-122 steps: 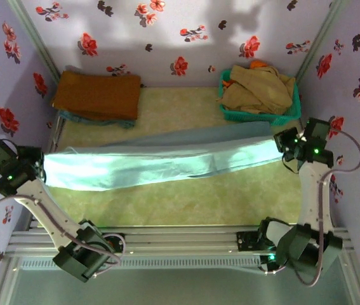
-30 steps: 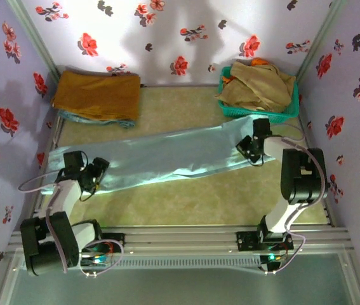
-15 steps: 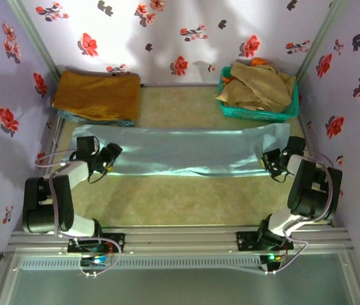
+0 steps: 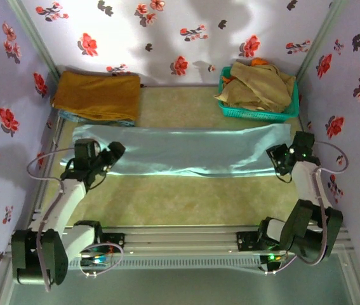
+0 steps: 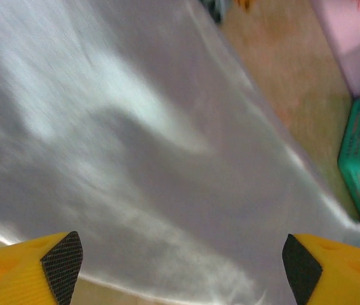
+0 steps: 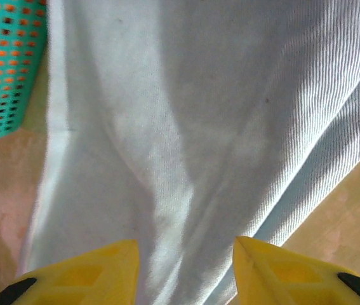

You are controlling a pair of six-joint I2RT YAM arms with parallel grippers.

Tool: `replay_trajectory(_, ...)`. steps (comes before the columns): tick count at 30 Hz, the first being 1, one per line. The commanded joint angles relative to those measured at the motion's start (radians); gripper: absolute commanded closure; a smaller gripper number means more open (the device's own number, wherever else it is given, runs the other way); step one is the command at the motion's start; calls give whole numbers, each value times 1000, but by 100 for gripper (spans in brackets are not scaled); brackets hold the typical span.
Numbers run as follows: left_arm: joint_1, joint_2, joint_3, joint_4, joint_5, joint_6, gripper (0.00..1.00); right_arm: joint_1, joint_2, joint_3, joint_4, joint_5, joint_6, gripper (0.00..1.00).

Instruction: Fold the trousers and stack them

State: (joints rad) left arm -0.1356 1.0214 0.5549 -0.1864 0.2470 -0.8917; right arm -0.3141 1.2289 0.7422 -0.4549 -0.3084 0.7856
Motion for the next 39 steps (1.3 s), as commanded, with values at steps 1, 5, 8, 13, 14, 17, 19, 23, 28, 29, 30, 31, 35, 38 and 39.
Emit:
replay_trajectory(1,-121,16,-40,-26,-20,-60,16,-2,78,-25,-13,-38,4,55)
replay_trajectory(5,-290,63,-37,44,-63,-132,16,-6,173,-41,33,-42,40,54)
replay_trajectory(8,-363,98,-51,123,-70,-194,16,-15,226,-59,106,-28,81,55)
replay_trajectory(13,-404,179,-44,197,-77,-231,17,-17,283,-40,162,-57,99,89)
replay_trajectory(14,-406,195,-42,212,-79,-232,20,-17,272,-39,159,-53,99,93)
replay_trajectory(17,-405,225,-68,290,-98,-254,45,-17,214,-37,121,-37,78,100)
replay_trajectory(19,-406,234,-93,343,-117,-283,53,-17,173,-38,89,-38,56,100)
replay_trajectory(23,-410,267,-80,347,-105,-291,45,-17,120,-30,38,-48,21,100)
replay_trajectory(28,-423,313,-80,357,-117,-320,36,-17,114,-36,43,-63,16,100)
replay_trajectory(29,-424,325,-82,371,-122,-328,36,-16,116,-41,51,-69,19,100)
replay_trajectory(30,-425,337,-80,384,-128,-335,37,-17,118,-45,59,-75,23,100)
replay_trajectory(31,-426,350,-77,389,-137,-342,38,-16,121,-46,64,-76,24,100)
replay_trajectory(35,-433,377,-75,433,-144,-395,66,-15,119,-45,66,-77,24,100)
replay_trajectory(38,-469,342,-97,420,-151,-419,62,-14,106,-48,59,-70,14,100)
replay_trajectory(39,-474,319,-102,384,-159,-418,58,-15,101,-52,60,-66,11,100)
